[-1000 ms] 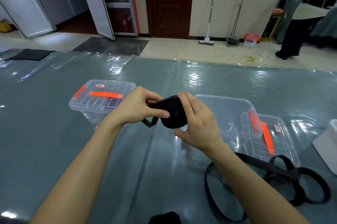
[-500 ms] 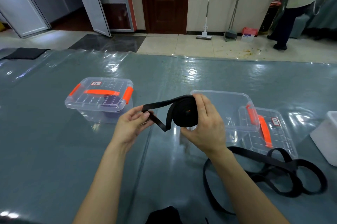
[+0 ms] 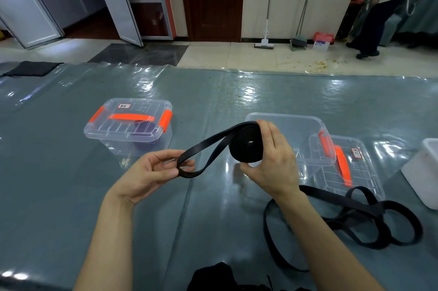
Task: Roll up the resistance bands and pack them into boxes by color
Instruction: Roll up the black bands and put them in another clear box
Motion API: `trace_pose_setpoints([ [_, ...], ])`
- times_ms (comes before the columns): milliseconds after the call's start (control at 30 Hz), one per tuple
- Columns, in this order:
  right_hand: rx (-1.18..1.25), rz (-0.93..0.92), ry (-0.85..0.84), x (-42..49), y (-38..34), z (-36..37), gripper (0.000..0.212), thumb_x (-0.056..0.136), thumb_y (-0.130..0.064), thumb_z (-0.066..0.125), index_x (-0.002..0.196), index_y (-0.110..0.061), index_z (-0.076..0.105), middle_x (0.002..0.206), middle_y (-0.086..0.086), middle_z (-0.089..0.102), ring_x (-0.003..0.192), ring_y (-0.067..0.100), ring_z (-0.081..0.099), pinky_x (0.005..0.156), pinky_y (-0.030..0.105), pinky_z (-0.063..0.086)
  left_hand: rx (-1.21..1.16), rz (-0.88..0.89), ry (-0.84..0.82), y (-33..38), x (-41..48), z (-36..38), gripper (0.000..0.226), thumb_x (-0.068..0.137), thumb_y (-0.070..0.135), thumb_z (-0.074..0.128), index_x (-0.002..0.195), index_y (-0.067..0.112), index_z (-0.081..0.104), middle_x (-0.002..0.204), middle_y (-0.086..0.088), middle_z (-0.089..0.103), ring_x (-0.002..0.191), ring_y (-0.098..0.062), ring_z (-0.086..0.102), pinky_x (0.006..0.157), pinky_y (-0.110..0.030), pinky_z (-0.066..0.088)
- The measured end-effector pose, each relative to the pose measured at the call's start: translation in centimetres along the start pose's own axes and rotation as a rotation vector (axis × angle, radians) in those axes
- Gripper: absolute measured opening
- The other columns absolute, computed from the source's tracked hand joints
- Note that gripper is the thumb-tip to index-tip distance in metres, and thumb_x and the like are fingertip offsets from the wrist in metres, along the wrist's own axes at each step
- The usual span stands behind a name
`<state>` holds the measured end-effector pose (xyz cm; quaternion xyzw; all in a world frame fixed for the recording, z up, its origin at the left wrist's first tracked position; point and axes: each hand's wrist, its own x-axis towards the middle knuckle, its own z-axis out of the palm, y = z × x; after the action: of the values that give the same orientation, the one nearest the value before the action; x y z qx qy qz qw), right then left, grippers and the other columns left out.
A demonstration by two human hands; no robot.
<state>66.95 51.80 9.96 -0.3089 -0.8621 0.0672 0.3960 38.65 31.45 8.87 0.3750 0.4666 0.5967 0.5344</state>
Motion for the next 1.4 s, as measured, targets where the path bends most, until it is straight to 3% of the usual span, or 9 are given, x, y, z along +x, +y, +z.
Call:
trace_pose_setpoints([
  [200, -0.004, -0.008, -0.029, -0.2, -0.6, 0.4, 0.097, 0.067, -0.033, 0.086, 0.154, -0.009, 0.048, 0.149, 0.003, 0.054, 0.111, 0.031, 0.062, 0.09, 0.046, 0.056, 0.175, 0.118, 0.422, 1.2, 1.2, 2.4, 0.03, 0.075, -0.001, 0.095, 0.098, 0.012, 0.08, 0.094, -0.017, 0.079, 0.082, -0.042, 0.08, 0.093, -0.056, 0.065],
  [400, -0.006, -0.009, -0.015, 0.1, -1.0, 0.2, 0.098, 0.068, -0.035, 0.085, 0.155, -0.01, 0.047, 0.15, 0.005, 0.054, 0.112, 0.031, 0.062, 0.09, 0.046, 0.056, 0.679, 0.499, 1.002, 0.1, 2.7, 4.5, 0.019, 0.082, 0.015, 0.079, 0.094, 0.023, 0.067, 0.091, 0.004, 0.068, 0.083, -0.02, 0.07, 0.06, -0.039, 0.068],
  [467, -0.009, -0.023, -0.014, 0.2, -1.0, 0.1, 0.097, 0.07, -0.035, 0.084, 0.156, -0.009, 0.047, 0.152, 0.007, 0.054, 0.115, 0.03, 0.062, 0.093, 0.045, 0.056, 0.755, 0.408, 0.916, -0.4, 2.3, 3.9, 0.027, 0.082, 0.016, 0.085, 0.095, 0.027, 0.065, 0.086, 0.011, 0.066, 0.08, -0.015, 0.068, 0.071, -0.049, 0.067],
  [600, -0.012, -0.101, -0.014, 0.3, -0.9, -0.1, 0.095, 0.075, -0.034, 0.082, 0.159, -0.009, 0.044, 0.155, 0.009, 0.053, 0.117, 0.031, 0.062, 0.095, 0.045, 0.054, 0.75, -0.149, 0.306, 0.5, 0.3, 3.5, 0.067, 0.063, 0.051, 0.103, 0.119, 0.033, 0.071, 0.113, 0.008, 0.078, 0.109, -0.008, 0.075, 0.099, -0.043, 0.063],
  [800, 0.006, -0.213, -0.006, -0.2, -1.7, 1.0, 0.095, 0.074, -0.029, 0.076, 0.16, -0.013, 0.04, 0.159, 0.003, 0.046, 0.113, 0.029, 0.06, 0.092, 0.041, 0.05, 0.52, 0.197, 0.33, 4.7, 2.4, 8.7, 0.05, 0.085, 0.035, 0.084, 0.131, 0.018, 0.074, 0.123, 0.003, 0.082, 0.12, -0.014, 0.076, 0.104, -0.024, 0.058],
  [1033, 0.026, -0.268, -0.017, -0.7, -2.5, 1.4, 0.088, 0.078, -0.025, 0.07, 0.161, -0.015, 0.039, 0.161, 0.0, 0.043, 0.111, 0.029, 0.058, 0.093, 0.042, 0.05, 0.787, 0.052, 0.203, 7.6, 4.4, 10.7, 0.019, 0.086, 0.019, 0.093, 0.101, 0.027, 0.085, 0.091, 0.004, 0.085, 0.091, -0.016, 0.083, 0.099, -0.046, 0.064],
  [1233, 0.032, -0.27, -0.028, -1.5, -3.0, 1.2, 0.088, 0.083, -0.019, 0.078, 0.161, -0.013, 0.038, 0.16, 0.004, 0.044, 0.114, 0.029, 0.058, 0.097, 0.045, 0.053, 0.906, -0.002, 0.141, 8.0, 4.5, 10.7, 0.023, 0.081, 0.014, 0.095, 0.096, 0.028, 0.084, 0.086, 0.006, 0.085, 0.084, -0.014, 0.084, 0.096, -0.034, 0.063],
  [1300, 0.084, -0.192, -0.148, -1.6, -3.1, 0.8, 0.111, 0.08, -0.031, 0.09, 0.169, -0.02, 0.024, 0.167, 0.001, 0.036, 0.135, 0.027, 0.053, 0.111, 0.044, 0.051, 0.904, 0.018, 0.145, 8.0, 4.4, 10.5, 0.023, 0.082, 0.012, 0.094, 0.094, 0.029, 0.084, 0.085, 0.006, 0.084, 0.083, -0.014, 0.083, 0.093, -0.021, 0.06],
  [1400, 0.441, 0.19, -0.4, -1.0, -3.0, -0.7, 0.132, 0.066, -0.058, 0.096, 0.169, -0.038, 0.017, 0.166, -0.015, 0.04, 0.149, 0.009, 0.045, 0.121, 0.033, 0.042, 0.899, 0.039, 0.164, 8.2, 4.2, 9.9, 0.022, 0.083, 0.009, 0.093, 0.096, 0.025, 0.085, 0.086, 0.005, 0.085, 0.084, -0.016, 0.084, 0.092, -0.039, 0.066],
])
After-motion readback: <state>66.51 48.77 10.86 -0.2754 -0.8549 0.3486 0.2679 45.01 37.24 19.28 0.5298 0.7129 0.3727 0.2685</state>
